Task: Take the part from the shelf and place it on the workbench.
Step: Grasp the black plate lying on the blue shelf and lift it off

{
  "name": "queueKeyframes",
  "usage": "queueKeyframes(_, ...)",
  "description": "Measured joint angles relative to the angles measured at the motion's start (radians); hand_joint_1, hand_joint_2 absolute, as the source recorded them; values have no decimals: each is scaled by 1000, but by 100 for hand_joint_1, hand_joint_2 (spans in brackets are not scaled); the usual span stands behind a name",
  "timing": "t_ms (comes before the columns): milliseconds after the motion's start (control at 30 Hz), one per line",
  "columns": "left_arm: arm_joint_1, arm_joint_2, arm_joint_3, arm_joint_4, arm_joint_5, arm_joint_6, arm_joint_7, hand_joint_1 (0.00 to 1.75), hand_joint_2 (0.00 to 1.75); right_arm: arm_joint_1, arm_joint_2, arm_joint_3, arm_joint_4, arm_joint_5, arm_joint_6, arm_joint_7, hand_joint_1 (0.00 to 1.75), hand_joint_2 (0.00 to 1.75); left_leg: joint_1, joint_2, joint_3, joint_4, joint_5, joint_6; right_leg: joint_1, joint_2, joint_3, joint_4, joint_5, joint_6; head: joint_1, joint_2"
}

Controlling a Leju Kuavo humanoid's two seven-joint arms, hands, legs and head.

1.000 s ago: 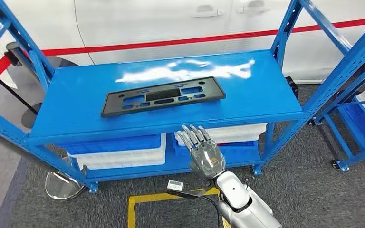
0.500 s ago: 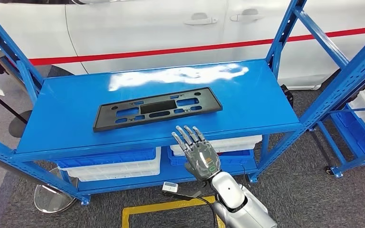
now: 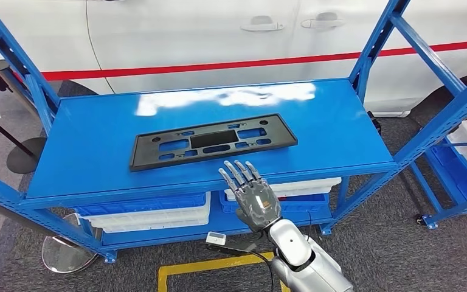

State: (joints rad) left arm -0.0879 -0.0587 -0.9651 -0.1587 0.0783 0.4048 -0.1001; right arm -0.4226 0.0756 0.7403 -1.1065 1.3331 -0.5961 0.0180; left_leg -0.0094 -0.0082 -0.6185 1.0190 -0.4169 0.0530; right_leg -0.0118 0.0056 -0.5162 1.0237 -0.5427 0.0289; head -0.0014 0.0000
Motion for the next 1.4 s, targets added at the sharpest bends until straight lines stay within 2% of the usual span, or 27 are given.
queueKeyframes(33, -1, -1, -1, 0, -2, -2, 2, 0, 0, -5, 2, 2, 1, 1, 3, -1, 0, 175, 1, 1, 4, -2, -1, 3, -1, -1, -24, 50, -24, 2, 1, 0)
queueKeyframes(100, -3, -1, -3, 0, -5, -7, 6, 0, 0, -12, 3, 5, 4, 2, 10, -2, 0, 175, 0, 1, 7, -3, -3, 6, -1, -2, -105, 189, -79, 1, 3, 0)
queueKeyframes(133, -4, -1, -5, 0, -8, -10, 8, 0, 0, -14, 4, 7, 7, 3, 15, -2, 0, 175, -1, 0, 8, -2, -4, 7, 0, -2, -143, 245, -92, -1, 3, 0)
queueKeyframes(167, -4, -1, -7, 0, -11, -12, 10, 0, 0, -18, 5, 8, 11, 4, 22, -1, 0, 175, -3, -1, 9, -2, -5, 6, 1, -2, -165, 268, -85, -5, 3, 0)
queueKeyframes(200, -4, -2, -8, 0, -16, -15, 12, 0, 0, -26, 8, 11, 15, 6, 30, 0, 0, 175, -4, -2, 12, -2, -6, 6, 3, -2, -169, 252, -58, -11, 3, 0)
queueKeyframes(267, -7, -3, -10, 0, -23, -19, 15, 0, 0, -55, 18, 15, 23, 14, 51, 4, 0, 175, -8, -2, 18, -2, -9, 5, 12, -2, -124, 123, 30, -34, 3, 0)
queueKeyframes(300, -10, -5, -12, 0, -26, -22, 16, 0, 0, -74, 25, 17, 29, 17, 62, 8, 0, 175, -11, -2, 20, -2, -10, 2, 18, -4, -97, 57, 64, -46, 0, 0)
queueKeyframes(333, -13, -6, -13, 0, -29, -24, 18, 0, 0, -93, 31, 19, 35, 19, 73, 12, 0, 175, -11, -1, 20, -2, -11, -1, 23, -6, -79, 10, 85, -55, -1, 0)
queueKeyframes(367, -16, -8, -15, 0, -31, -27, 18, 0, 0, -109, 35, 21, 41, 21, 80, 16, 0, 175, -10, -1, 20, -2, -11, -5, 27, -8, -71, -12, 92, -60, -3, 0)
queueKeyframes(500, -21, -9, -24, 0, -36, -32, 20, 0, 0, -146, 51, 26, 80, 22, 102, 31, 0, 175, -8, 1, 19, 2, -14, -9, 27, -9, -68, -21, 96, -34, -5, 0)
queueKeyframes(667, -29, -10, -34, 0, -39, -39, 26, 0, 0, -207, 67, 30, 166, 11, 108, 51, 0, 175, -6, 1, 26, -4, -15, -14, 28, -8, -64, -20, 91, -40, -5, 0)
queueKeyframes(933, -26, -10, -47, 0, -54, -52, 29, 0, 0, -228, 76, 30, 279, -12, 89, 56, 0, 175, -6, 1, 28, -6, -16, -19, 28, -8, -62, -19, 88, -45, -4, 0)
queueKeyframes(1400, -42, -15, -68, 0, -68, -68, 34, 0, 0, -313, 129, 30, 463, 18, 131, 86, 0, 175, -6, 1, 28, -5, -17, -19, 27, -8, -62, -19, 88, -45, -4, 0)
